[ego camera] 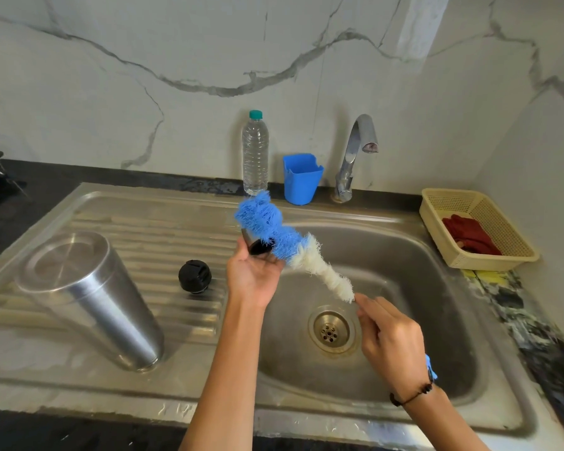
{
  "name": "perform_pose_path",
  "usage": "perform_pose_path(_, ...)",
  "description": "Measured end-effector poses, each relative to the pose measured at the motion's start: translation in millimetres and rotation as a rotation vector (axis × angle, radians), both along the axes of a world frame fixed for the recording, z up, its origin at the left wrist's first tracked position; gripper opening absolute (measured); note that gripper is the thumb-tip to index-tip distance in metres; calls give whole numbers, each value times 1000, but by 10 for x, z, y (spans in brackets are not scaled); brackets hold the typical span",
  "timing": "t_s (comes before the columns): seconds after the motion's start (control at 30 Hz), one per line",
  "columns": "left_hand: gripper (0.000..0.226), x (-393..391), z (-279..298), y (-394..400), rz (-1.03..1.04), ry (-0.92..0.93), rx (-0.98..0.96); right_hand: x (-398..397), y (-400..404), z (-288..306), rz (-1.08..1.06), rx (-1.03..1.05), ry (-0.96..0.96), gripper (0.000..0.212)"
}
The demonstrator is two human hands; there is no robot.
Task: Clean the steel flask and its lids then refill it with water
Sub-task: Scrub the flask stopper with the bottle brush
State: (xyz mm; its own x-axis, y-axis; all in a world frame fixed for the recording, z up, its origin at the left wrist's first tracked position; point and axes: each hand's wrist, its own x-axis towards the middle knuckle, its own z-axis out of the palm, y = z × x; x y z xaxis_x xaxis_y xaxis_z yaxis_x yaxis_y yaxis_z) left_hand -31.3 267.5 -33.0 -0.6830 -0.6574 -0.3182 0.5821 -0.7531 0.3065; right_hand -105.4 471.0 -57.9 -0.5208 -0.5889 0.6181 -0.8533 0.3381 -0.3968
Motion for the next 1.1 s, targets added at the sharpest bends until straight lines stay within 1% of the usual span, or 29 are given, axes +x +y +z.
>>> perform_pose_path(0.13,47,-12,-44,-4,22,1,45,-16,20,-51,-116,27,-22,25)
perform_pose_path(0.2,53,-28,-39,-14,27,-26,-12,18,57,-76,-90,11,-6,28)
perform_pose_path(0.27,50,-46,-39,-36,31,-55,-113,45,82,-95,-53,7,-1,29)
perform_pose_path(0.3,47,-51,-27,-36,40,-62,-128,38,81,-102,-56,10,-7,29)
perform_pose_path(0.37,44,-56,-15,-22,62,-56,-58,16,69,-107,-100,13,-33,30)
perform_pose_path(0.43,48,-72,-26,-16,60,-26,20,28,55,-92,-127,8,-33,29)
perform_pose_path(0.57,47,-128,-69,-43,68,12,51,92,-4,-17,-96,-8,3,27)
perform_pose_path(0.67,46,-153,-28,-51,68,42,72,24,-55,5,-145,-11,2,24)
perform_pose_path(0.83,38,-180,-30,-103,44,24,85,-3,-63,76,-126,1,78,28)
perform_pose_path(0.97,48,-156,2,-132,7,39,104,-101,-65,75,-129,-11,74,32)
perform_pose_path(1.1,60,-98,114,-192,47,18,61,-120,-107,64,-70,-22,52,32)
